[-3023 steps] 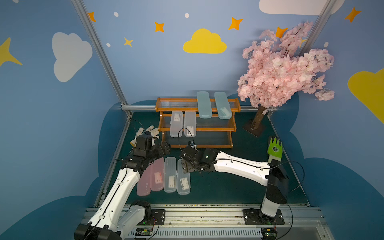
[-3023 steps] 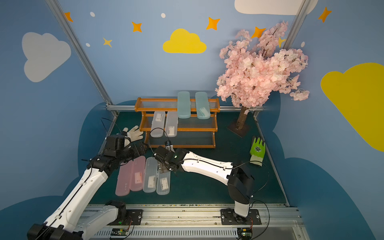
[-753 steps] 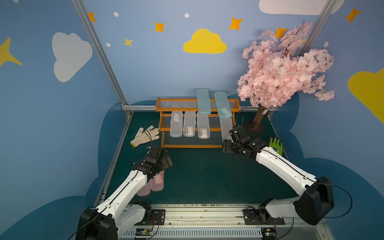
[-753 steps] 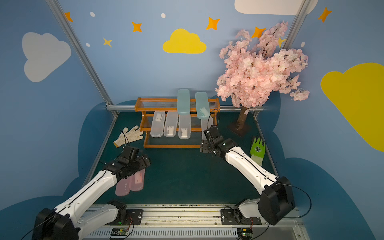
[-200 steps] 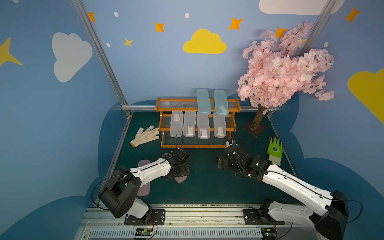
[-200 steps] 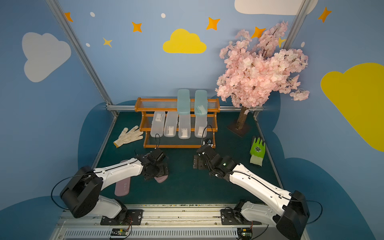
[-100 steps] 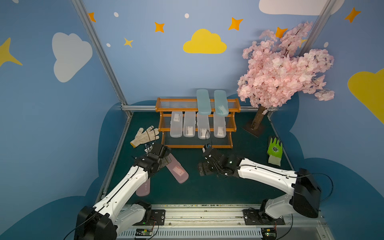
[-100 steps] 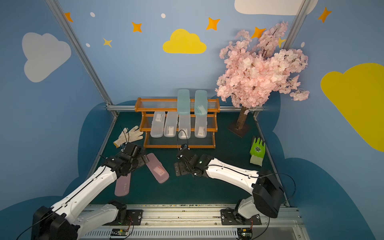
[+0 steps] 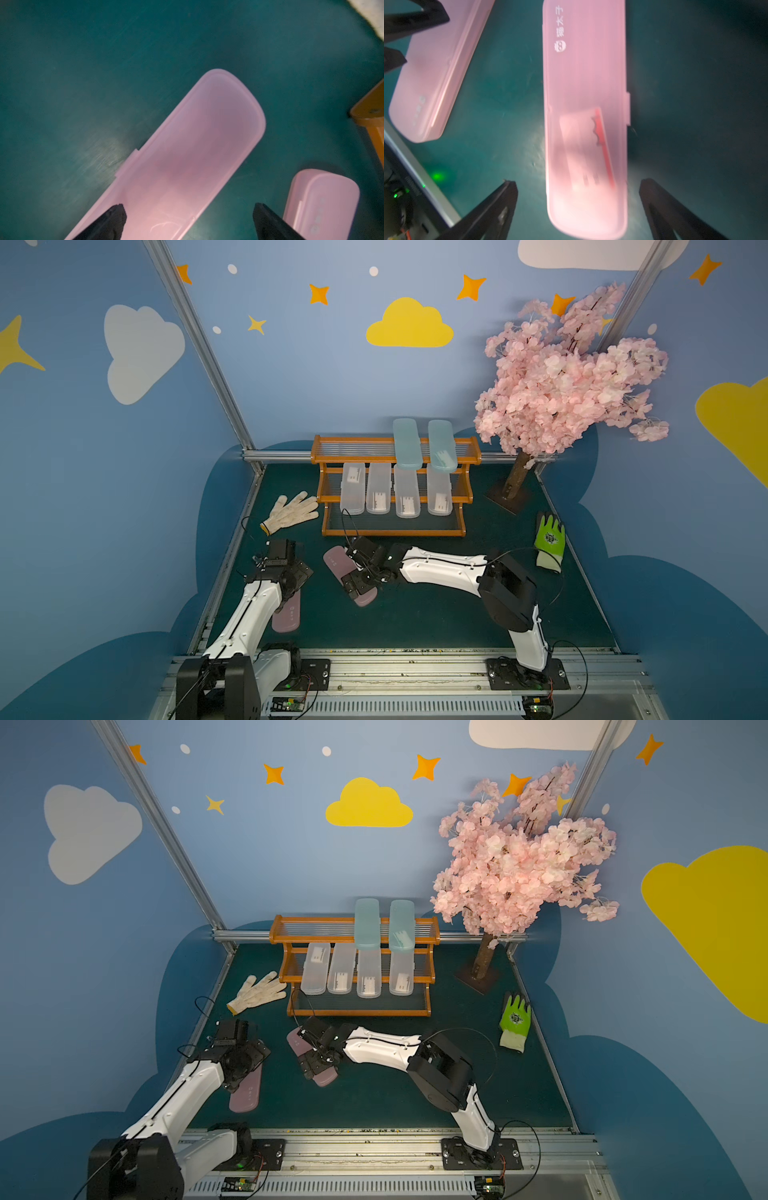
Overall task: Place the pencil cases on the shelf according to color
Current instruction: Pick up the pencil case from the center of the board, then move the pencil case to the center of the board.
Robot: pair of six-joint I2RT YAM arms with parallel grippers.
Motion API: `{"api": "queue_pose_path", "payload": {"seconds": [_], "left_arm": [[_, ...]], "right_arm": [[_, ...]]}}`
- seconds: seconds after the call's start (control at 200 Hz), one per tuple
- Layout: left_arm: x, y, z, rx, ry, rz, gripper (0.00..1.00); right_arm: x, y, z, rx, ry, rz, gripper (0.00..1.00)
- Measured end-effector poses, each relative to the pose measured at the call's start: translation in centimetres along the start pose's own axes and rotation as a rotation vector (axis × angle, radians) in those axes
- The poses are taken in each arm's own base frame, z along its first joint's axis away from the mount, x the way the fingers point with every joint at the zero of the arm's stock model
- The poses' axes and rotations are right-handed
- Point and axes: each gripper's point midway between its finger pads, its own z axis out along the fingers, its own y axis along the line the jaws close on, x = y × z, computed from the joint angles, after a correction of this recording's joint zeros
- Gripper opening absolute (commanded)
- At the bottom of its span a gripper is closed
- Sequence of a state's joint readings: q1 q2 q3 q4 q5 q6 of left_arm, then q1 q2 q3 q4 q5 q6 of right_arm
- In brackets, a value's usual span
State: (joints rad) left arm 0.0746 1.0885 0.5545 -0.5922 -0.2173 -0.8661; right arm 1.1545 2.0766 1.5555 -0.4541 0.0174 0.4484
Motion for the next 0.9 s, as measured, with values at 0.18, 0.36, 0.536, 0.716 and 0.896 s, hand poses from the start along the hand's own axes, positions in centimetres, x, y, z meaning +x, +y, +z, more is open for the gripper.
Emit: {"api": "queue_pose_path", "payload": {"seconds": [0.18, 0.36, 0.536, 0.716, 0.896], "left_arm": [[-1.3, -0.1, 0.8, 0.014, -0.013, -0.037, 1.00], [-2.2, -1.0, 1.7, 0.015, -0.015, 0.026, 1.00], [-2.8, -2.6, 2.6, -0.001, -0.007, 0.114, 1.00], [-1.3, -4.4, 2.5, -0.004, 0.031, 0.223, 1.00], [2.1, -5.5, 0.9, 0.039, 0.092, 0.313, 1.00]], "right_arm": [[0.3, -0.1, 1.6, 0.019, 0.044, -0.011, 0.98], [1.3, -0.6, 2.6, 0.054, 0.084, -0.017, 0.98], [1.8, -1.0, 2.5, 0.089, 0.094, -0.029, 0.97], [2.3, -1.6, 2.5, 0.128, 0.085, -0.047, 0.93], [3.8, -3.0, 1.8, 0.180, 0.082, -0.055, 0.87]]}}
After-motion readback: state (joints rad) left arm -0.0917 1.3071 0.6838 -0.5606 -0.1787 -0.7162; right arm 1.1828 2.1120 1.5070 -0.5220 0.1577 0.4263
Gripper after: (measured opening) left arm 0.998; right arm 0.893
